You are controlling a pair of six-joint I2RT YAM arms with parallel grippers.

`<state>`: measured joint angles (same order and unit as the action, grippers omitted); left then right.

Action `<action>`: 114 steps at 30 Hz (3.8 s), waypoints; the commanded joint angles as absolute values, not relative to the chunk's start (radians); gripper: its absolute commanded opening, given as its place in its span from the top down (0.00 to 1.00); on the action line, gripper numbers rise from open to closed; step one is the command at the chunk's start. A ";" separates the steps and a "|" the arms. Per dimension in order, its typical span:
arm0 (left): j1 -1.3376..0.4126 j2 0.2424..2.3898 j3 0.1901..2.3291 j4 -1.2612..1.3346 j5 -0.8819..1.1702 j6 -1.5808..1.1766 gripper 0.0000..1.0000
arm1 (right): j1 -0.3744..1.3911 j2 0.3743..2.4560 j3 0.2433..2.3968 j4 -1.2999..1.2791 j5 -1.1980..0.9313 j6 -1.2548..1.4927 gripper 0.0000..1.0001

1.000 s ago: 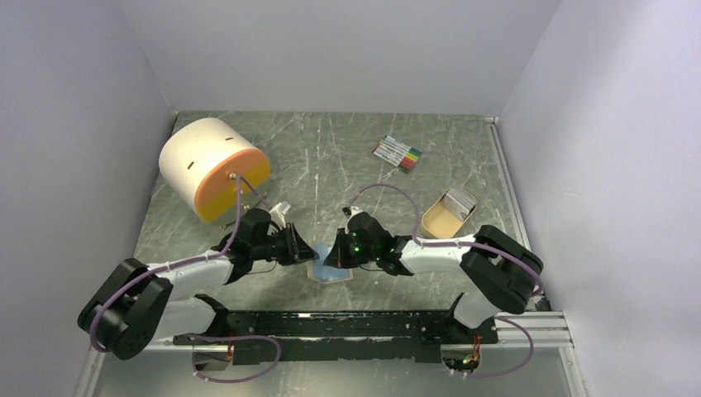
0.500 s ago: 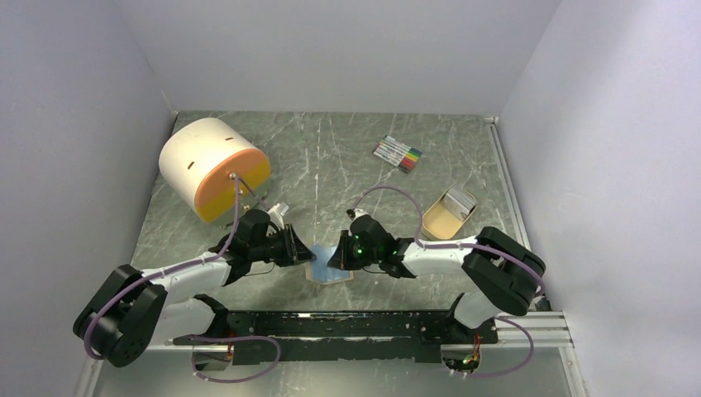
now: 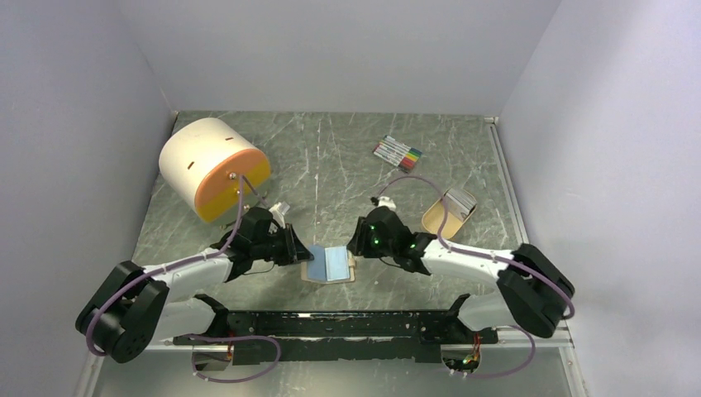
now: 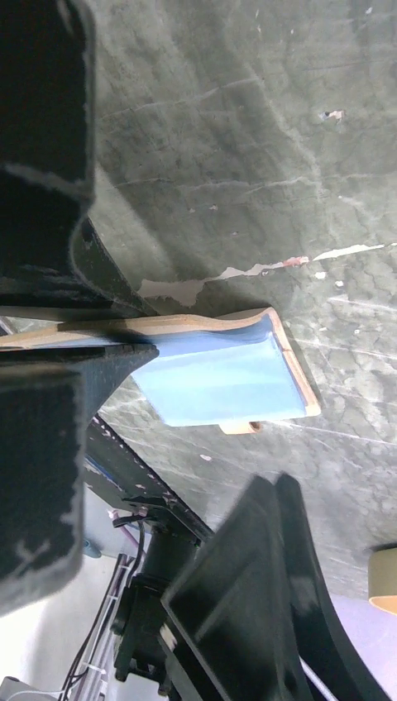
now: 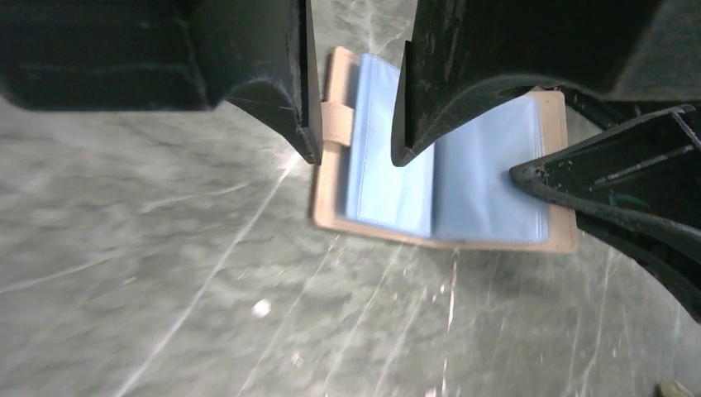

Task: Put the credit cards into the card holder
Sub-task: Turn over the card slot in the card holder, then pick up the credit card from the storage box.

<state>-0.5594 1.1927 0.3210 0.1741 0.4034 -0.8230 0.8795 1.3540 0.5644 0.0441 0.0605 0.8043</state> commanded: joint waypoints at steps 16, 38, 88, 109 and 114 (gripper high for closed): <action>-0.560 1.194 0.369 0.158 0.444 -0.760 0.74 | 0.504 1.262 0.845 -0.231 0.446 -0.035 0.52; -0.560 1.268 0.386 0.227 0.485 -0.729 0.80 | 0.219 1.500 0.845 -0.242 0.629 -0.458 0.37; -0.559 1.186 0.331 0.202 0.451 -0.751 0.76 | 0.184 1.619 0.851 -0.102 0.691 -0.561 0.60; -0.560 1.098 0.328 0.159 0.436 -0.781 0.77 | 0.183 1.557 0.882 -0.177 0.639 -0.551 0.80; -0.560 1.094 0.304 0.178 0.447 -0.795 0.77 | 0.183 1.556 0.899 -0.212 0.605 -0.538 0.91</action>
